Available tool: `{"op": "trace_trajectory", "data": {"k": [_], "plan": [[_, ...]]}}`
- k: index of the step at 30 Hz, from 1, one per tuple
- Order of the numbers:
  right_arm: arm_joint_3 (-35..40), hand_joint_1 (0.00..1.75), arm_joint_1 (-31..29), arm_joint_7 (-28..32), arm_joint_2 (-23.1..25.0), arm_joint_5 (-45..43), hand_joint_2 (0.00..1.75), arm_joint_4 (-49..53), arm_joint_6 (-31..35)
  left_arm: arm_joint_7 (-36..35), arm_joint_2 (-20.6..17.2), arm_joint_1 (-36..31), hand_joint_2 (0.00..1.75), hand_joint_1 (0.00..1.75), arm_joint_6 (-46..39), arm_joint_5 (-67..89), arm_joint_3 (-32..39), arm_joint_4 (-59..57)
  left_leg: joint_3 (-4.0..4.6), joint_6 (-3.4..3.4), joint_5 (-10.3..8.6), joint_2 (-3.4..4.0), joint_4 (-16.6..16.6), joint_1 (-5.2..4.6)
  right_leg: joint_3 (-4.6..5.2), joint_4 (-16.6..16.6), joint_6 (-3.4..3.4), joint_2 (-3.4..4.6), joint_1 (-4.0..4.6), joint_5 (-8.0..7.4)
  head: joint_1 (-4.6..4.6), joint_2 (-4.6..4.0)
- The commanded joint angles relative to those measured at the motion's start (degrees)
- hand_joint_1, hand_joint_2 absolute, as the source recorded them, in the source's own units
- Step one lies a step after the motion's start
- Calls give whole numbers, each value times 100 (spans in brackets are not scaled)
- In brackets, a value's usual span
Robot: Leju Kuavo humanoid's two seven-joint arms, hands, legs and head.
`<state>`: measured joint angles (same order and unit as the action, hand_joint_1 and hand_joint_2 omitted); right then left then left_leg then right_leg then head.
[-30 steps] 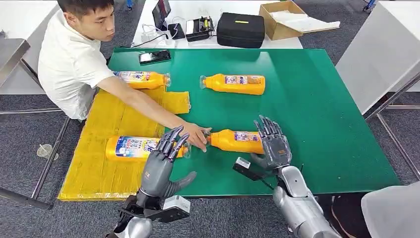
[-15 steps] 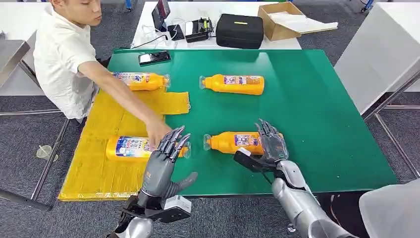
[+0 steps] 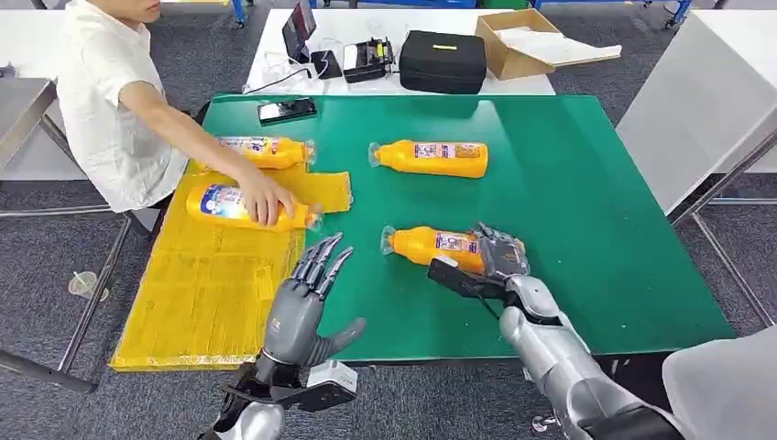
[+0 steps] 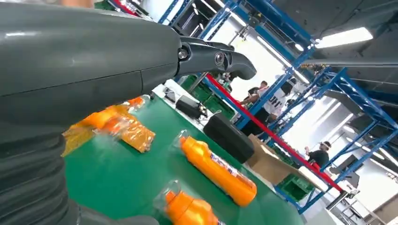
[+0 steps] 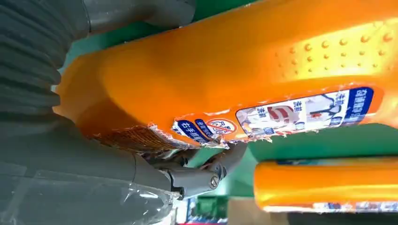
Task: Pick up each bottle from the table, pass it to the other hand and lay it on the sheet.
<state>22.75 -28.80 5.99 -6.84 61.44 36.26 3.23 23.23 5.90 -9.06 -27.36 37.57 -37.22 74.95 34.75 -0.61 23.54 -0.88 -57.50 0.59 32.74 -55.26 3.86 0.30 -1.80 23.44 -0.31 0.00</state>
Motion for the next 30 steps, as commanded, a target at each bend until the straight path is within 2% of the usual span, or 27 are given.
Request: {"op": "trace_trajectory", "data": {"k": [1,4,5,6,8,9,10,12,14,17,21,25,28,30], "plan": [[378,175,167,676,-221,-598,175,-161,-762,119,-37,-253,175,0,15,-177,-184,-460,-5,2,-1,-9,5,7,-28,9,-16,-15,10,-1,0,0],[493,175,241,1299,-531,-1458,175,160,-1484,369,-25,-350,175,0,122,-503,-258,-573,-10,1,-1,-11,1,6,-31,7,-13,-16,11,-1,0,0],[462,175,313,1590,-631,-1904,175,311,-1753,470,-12,-379,175,0,158,-644,-277,-602,-2,2,-2,-16,3,12,-29,12,-32,-31,20,0,0,0],[442,175,365,1719,-652,-2108,175,394,-1867,514,1,-382,175,0,187,-730,-276,-604,-11,2,-2,-9,4,6,-34,9,-14,-20,14,-2,0,0],[482,175,543,1895,-721,-2574,175,669,-1927,611,56,-360,175,0,253,-1001,-237,-586,-19,4,0,5,4,8,-34,11,-18,-8,17,-3,0,0],[337,175,756,2143,-657,-2972,175,934,-1819,741,203,-221,175,0,462,-1598,-31,-487,-16,9,1,4,5,12,-35,15,-23,-10,21,-5,2,0],[374,175,887,2109,-639,-3116,175,1135,-1759,727,241,-172,175,0,533,-1744,5,-436,-25,10,8,21,3,10,-34,11,-14,15,17,-5,2,0],[106,175,1396,2223,-408,-3667,175,1786,-1461,477,663,166,175,0,1103,-3259,542,-289,-18,10,4,12,8,13,-33,16,-29,0,22,-6,2,0],[93,175,1635,2152,-304,-3841,175,2180,-1324,230,689,155,175,0,1188,-3835,600,-424,-19,12,11,21,7,15,-33,16,-34,9,24,-5,2,0],[92,175,1660,2084,-282,-3933,175,2295,-1279,315,645,76,175,0,1147,-4056,633,-603,-11,11,12,31,5,8,-26,7,-27,24,16,-7,2,0],[-252,175,1838,2453,-60,-4357,175,2691,-1135,554,691,109,175,0,766,-4540,783,-713,15,11,9,32,4,6,4,4,-26,25,14,-10,0,0],[-240,175,1887,2415,-41,-4364,175,2846,-1129,566,663,101,175,0,751,-4592,754,-735,36,8,7,34,2,5,18,1,-23,29,10,-9,0,0],[-283,175,1920,2560,149,-4607,175,3043,-1177,58,604,24,175,0,1279,-5327,599,-973,52,5,10,37,1,7,30,0,-31,28,12,-6,0,0],[-163,175,1868,2653,276,-4667,175,3095,-1206,48,597,-95,175,0,1439,-5446,453,-1183,63,5,4,35,3,2,42,-1,-23,31,5,-9,0,0]]}}
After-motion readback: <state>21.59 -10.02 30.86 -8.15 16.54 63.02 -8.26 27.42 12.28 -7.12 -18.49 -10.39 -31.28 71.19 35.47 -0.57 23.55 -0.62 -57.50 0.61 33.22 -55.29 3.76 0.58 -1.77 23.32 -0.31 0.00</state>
